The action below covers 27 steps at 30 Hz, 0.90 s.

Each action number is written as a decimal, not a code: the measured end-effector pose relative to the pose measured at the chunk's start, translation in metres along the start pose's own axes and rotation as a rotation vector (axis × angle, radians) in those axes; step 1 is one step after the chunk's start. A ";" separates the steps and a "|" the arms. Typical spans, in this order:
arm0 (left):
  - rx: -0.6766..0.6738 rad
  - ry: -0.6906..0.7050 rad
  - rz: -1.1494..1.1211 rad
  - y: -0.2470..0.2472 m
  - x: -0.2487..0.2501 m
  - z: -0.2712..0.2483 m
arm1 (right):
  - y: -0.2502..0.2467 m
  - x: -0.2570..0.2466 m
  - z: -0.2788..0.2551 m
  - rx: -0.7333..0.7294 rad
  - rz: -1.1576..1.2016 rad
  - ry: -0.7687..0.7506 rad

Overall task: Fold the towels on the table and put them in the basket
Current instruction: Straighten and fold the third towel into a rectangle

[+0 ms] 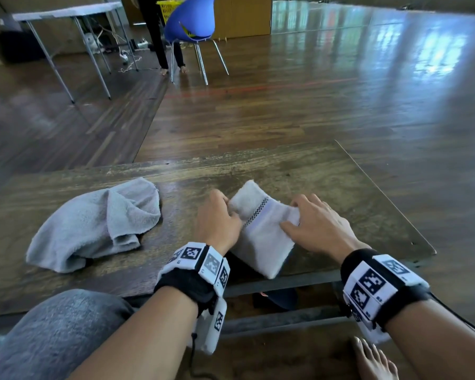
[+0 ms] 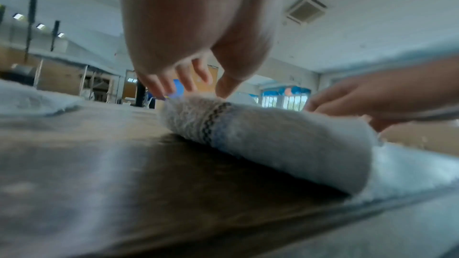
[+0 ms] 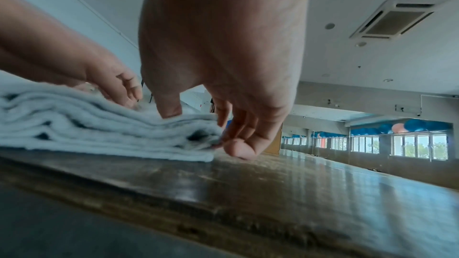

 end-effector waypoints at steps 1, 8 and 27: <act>0.101 0.067 0.056 -0.005 0.000 -0.002 | 0.000 0.001 -0.003 -0.013 0.001 0.021; -0.147 0.313 0.312 0.001 -0.002 -0.030 | 0.009 0.004 -0.021 -0.060 0.404 0.020; -0.210 0.383 0.001 0.014 0.018 -0.077 | 0.010 0.007 -0.051 0.031 0.462 -0.085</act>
Point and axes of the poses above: each hand's wrist, its own z-axis towards the middle knuckle, its own y-axis out of the palm, x = y × z, the point moved 3 cm from there along z, towards the middle knuckle, and after that the axes turned 9 degrees about -y, right-handed, at the moved point
